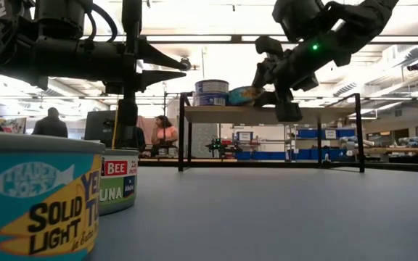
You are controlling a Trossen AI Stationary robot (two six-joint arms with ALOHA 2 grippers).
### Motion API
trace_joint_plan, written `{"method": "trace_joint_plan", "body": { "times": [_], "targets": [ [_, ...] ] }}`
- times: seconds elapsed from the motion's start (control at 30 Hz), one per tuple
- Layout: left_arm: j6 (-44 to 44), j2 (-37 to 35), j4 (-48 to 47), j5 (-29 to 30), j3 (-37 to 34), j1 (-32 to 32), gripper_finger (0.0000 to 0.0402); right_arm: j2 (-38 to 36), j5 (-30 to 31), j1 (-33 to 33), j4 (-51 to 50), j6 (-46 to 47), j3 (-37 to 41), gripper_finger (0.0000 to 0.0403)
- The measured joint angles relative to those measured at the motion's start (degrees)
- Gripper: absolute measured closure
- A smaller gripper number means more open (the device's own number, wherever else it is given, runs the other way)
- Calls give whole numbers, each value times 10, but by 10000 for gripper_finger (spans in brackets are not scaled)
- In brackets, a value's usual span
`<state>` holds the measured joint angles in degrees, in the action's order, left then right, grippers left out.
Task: Stack canned seafood by type on shelf
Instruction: Put the yellow blue tuna can on the shelf
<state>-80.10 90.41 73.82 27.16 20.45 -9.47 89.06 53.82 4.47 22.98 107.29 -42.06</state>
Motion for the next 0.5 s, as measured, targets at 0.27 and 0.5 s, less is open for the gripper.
{"method": "trace_joint_plan", "body": {
  "times": [0.27, 0.5],
  "targets": [
    [2, 0, 0, -1, 0, 0, 353, -8, 13, 6, 9, -36, 0, 269],
    [2, 0, 0, -2, 0, 0, 353, -7, -41, 15, 18, -82, 0, 268]
  ]
}}
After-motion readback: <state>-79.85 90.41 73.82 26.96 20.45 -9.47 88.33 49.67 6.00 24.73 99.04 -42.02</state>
